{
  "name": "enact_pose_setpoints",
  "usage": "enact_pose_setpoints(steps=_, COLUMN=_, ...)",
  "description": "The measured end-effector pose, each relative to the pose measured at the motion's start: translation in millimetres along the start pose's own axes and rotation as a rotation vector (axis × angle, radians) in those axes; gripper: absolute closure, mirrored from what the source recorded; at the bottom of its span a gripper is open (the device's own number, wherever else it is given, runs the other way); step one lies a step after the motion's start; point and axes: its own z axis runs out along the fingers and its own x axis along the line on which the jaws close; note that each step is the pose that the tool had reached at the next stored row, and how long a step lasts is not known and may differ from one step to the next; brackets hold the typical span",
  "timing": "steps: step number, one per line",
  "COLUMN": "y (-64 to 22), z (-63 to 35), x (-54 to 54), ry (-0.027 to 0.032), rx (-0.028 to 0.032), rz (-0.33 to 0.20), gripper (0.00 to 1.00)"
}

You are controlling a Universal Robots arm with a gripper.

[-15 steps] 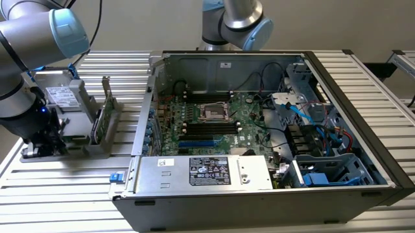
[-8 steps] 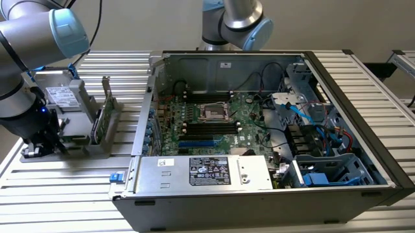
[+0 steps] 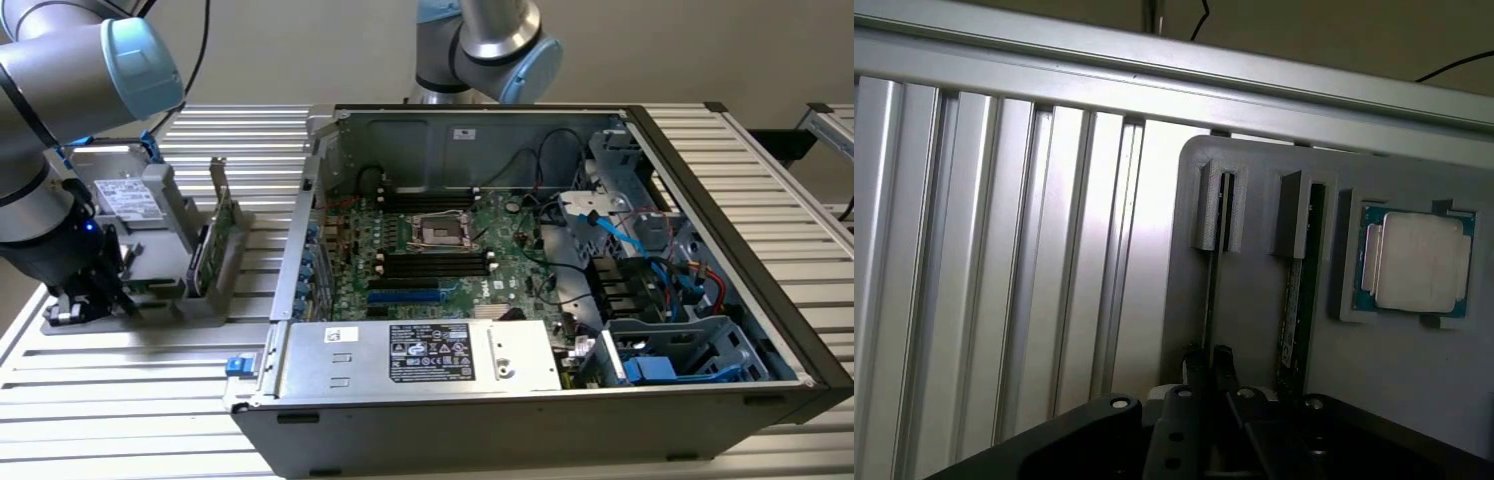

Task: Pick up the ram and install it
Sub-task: 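Pick up the ram and move it above insertion slot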

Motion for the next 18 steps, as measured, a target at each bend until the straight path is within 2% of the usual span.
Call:
enact_pose_setpoints(steps=4, y=0.0, z=-0.1, x=0.0, ry=-0.0013, rx=0.0003, rz=0.000, gripper=0.87)
enact_pose_setpoints(steps=7, y=0.1, z=-0.7, x=1.1, ry=-0.0046, rx=0.0005, rz=0.000, gripper=0.87)
enact_pose_setpoints(steps=18, y=0.2, z=-0.8, x=1.1, ry=-0.0049, rx=0.0006, rz=0.000, gripper=0.87)
